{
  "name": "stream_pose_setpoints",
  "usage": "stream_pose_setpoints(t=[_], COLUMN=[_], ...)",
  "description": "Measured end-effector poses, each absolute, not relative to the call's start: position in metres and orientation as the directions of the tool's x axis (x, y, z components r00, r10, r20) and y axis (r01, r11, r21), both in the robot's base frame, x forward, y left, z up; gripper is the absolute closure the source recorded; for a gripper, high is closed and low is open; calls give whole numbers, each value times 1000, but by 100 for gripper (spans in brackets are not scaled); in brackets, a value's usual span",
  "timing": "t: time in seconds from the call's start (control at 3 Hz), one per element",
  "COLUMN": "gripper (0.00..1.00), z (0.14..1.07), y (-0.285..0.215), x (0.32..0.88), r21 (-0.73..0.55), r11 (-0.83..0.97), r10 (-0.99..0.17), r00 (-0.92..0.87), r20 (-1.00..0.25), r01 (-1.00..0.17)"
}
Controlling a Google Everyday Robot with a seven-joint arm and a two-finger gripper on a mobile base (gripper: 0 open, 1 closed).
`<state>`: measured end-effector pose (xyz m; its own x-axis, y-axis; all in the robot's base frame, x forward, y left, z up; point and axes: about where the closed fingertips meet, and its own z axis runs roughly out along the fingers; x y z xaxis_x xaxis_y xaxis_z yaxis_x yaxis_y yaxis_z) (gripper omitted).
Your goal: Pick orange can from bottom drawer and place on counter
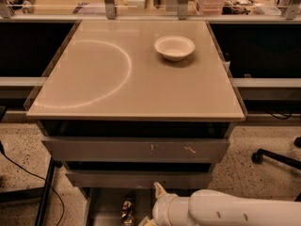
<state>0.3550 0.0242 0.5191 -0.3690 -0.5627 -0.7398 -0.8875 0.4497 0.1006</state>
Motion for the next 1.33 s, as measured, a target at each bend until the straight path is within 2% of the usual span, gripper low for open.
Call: stream_pose_setpoints(t=[1.0,1.33], gripper=[0,0], z=[499,467], y=[37,49], x=[366,369], r21=[83,91], r11=[463,488], r10=[-555,-533], r00=[-362,-379], r20=[-749,-756], r01=[-883,-868])
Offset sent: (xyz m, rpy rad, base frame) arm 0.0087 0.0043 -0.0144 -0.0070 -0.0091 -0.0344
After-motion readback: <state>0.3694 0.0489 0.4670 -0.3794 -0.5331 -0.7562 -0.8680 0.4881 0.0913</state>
